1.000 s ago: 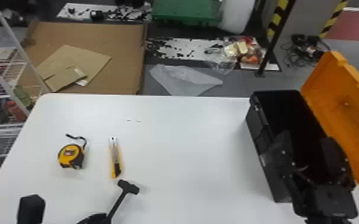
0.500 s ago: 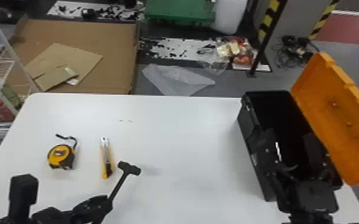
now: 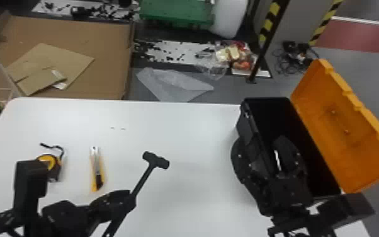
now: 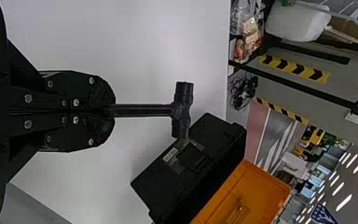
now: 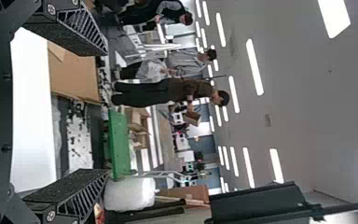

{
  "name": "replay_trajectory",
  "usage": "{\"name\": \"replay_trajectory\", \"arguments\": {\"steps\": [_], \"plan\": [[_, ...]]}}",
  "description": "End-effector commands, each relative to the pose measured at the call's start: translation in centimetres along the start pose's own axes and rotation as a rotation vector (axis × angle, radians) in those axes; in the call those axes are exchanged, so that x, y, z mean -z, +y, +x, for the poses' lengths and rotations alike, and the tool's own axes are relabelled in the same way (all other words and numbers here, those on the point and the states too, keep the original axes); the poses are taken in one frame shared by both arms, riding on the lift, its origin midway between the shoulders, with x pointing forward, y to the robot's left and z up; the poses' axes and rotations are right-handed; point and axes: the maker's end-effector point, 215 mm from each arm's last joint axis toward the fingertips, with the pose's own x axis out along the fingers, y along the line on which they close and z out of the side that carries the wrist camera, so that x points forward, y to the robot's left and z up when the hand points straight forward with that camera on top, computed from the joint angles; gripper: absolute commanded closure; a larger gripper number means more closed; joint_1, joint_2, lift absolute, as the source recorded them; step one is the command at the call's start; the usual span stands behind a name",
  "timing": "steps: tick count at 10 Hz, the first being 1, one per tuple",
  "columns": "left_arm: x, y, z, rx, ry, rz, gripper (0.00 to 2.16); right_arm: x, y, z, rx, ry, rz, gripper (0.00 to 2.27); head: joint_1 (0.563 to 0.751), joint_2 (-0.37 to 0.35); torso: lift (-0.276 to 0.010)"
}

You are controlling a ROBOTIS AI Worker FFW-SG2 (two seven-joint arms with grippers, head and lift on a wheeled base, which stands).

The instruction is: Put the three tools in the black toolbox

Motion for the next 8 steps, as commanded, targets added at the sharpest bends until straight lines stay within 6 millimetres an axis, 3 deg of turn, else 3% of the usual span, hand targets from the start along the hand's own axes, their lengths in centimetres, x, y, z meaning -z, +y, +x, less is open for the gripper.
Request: {"name": "replay_trajectory", "arguments": {"steps": [1,4,8], "plan": [[-0.4,-1.7,0.3,0.032,0.01,-0.005,1.71,1.1,0.1,0.7,-0.004,0.051,-0.002,0.11,0.695,-0.157,-0.055],[-2.6,-4.2,1.3,0.122,-0.029,-0.023,1.71,4.3,-0.2,1.5,-0.003,0.191,-0.009,0.11,0.695,-0.198,-0.055],[-5.2,-2.6,3.0,0.208,-0.077,-0.094,1.71,5.4,-3.2,1.9,0.039,0.294,0.017,0.11,0.695,-0.23,-0.055]]}}
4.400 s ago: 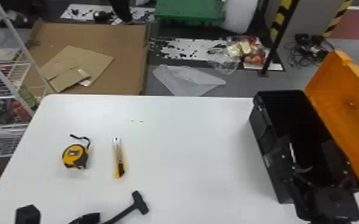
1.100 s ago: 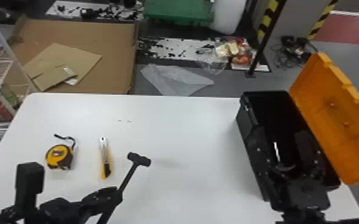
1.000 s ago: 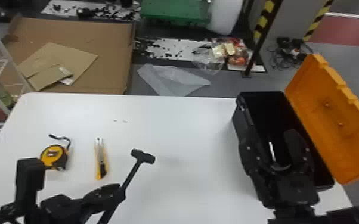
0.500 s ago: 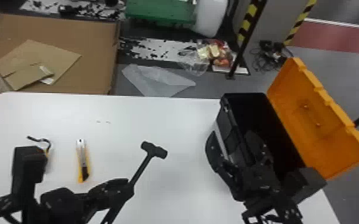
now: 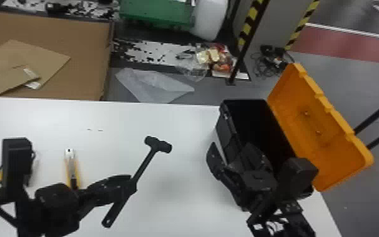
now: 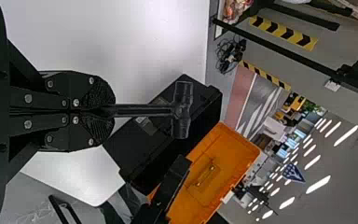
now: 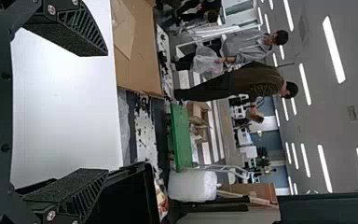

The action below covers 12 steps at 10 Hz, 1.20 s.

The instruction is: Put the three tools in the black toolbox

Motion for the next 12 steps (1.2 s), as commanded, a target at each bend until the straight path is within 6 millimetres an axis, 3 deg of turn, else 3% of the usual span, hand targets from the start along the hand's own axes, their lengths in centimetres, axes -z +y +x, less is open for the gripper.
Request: {"name": "replay_trajectory", "arguments": {"steps": [1,2,5,10,11,12], "plan": [[-1.1,0.2,0.8,0.05,-0.008,-0.055,1.71,0.0,-0.9,-0.2,0.007,0.032,-0.002,0.11,0.695,-0.237,-0.055],[-0.9,-0.5,1.2,0.106,0.012,-0.12,1.71,-0.1,-1.1,-0.3,0.011,0.034,-0.003,0.11,0.695,-0.247,-0.055],[-1.9,-1.1,-0.4,0.214,0.032,-0.296,1.71,-0.2,-2.6,-0.5,0.019,0.046,0.017,0.11,0.695,-0.276,-0.055],[0.2,0.6,-2.1,0.147,-0.001,-0.253,1.71,0.3,-6.1,-1.7,0.006,0.198,0.081,0.11,0.695,-0.296,-0.055],[0.7,1.0,-1.8,0.117,0.016,-0.228,1.71,1.0,-5.6,-2.3,-0.017,0.257,0.092,0.11,0.695,-0.308,-0.055],[0.8,1.2,-1.4,0.105,0.025,-0.207,1.71,2.9,-5.1,-2.9,-0.035,0.36,0.079,0.11,0.695,-0.307,-0.055]]}}
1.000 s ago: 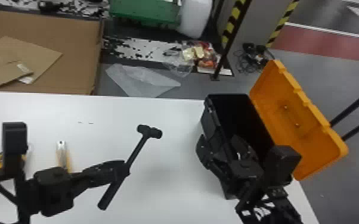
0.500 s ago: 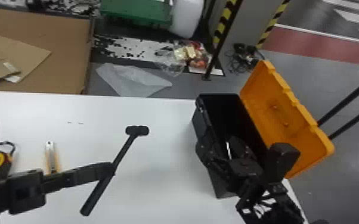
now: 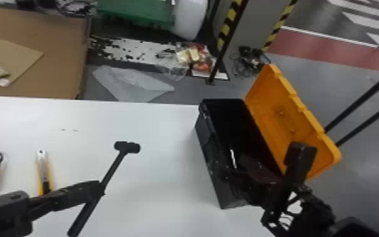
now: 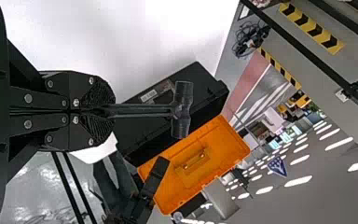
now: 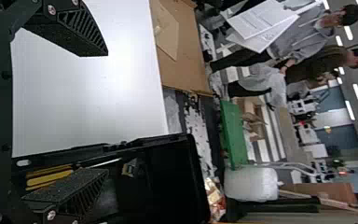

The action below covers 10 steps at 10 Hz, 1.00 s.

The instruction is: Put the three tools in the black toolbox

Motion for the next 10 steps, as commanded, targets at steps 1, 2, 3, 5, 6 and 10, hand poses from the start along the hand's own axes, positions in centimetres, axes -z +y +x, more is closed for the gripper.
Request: {"name": "replay_trajectory", "arguments": {"steps": [1,2,3,5,6,10], "plan": [[0.0,0.1,0.6,-0.01,0.003,0.035,1.71,3.0,0.9,-0.2,-0.023,0.156,-0.01,0.11,0.695,-0.304,-0.055],[0.1,0.1,1.0,-0.007,0.006,0.04,1.71,4.7,1.7,-0.8,-0.045,0.248,-0.018,0.11,0.695,-0.302,-0.055],[0.1,0.0,1.4,0.002,0.006,0.042,1.71,5.6,2.6,-1.2,-0.062,0.302,-0.025,0.11,0.695,-0.298,-0.055],[0.2,0.1,2.2,0.013,0.006,0.055,1.71,5.9,3.9,-2.0,-0.092,0.347,-0.035,0.12,0.695,-0.291,-0.055],[0.4,0.3,2.7,0.018,0.005,0.057,1.71,5.7,4.3,-2.3,-0.102,0.355,-0.03,0.12,0.695,-0.289,-0.055],[1.2,0.5,5.2,0.031,0.025,0.091,1.71,4.8,6.2,-3.1,-0.155,0.353,0.008,0.12,0.695,-0.297,-0.055]]}}
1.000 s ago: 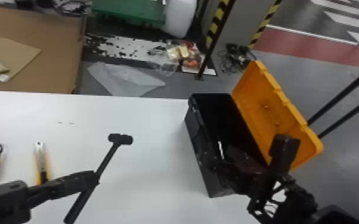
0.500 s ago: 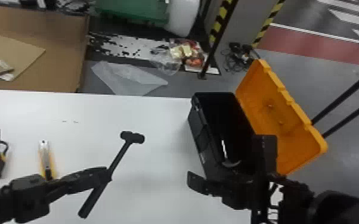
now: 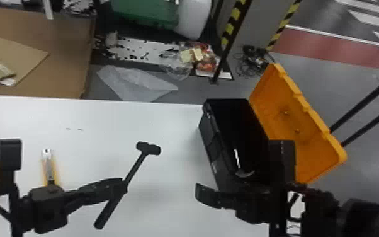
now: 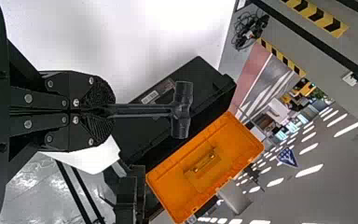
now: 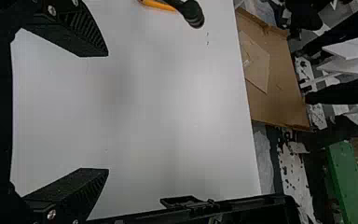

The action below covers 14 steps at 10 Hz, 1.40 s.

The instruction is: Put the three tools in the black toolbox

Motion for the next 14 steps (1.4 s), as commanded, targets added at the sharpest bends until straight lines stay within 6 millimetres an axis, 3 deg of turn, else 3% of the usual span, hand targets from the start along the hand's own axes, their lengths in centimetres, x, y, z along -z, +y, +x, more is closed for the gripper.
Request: {"name": "replay_trajectory", "arguments": {"steps": [1,7,11,14], "plan": [[0.2,-0.5,1.2,0.009,0.012,0.018,1.71,-0.2,1.2,0.1,-0.021,-0.008,0.011,0.12,0.695,-0.297,-0.055],[1.0,-1.2,3.7,0.01,0.037,0.06,1.72,-0.7,4.8,1.1,-0.078,-0.029,0.041,0.12,0.695,-0.287,-0.055],[2.5,-2.7,6.1,0.033,0.075,0.073,1.72,-1.2,7.0,1.7,-0.118,-0.044,0.04,0.12,0.695,-0.288,-0.055],[2.9,-3.6,6.9,0.044,0.085,0.086,1.71,-1.6,7.3,2.0,-0.12,-0.06,0.045,0.12,0.695,-0.301,-0.055]]}}
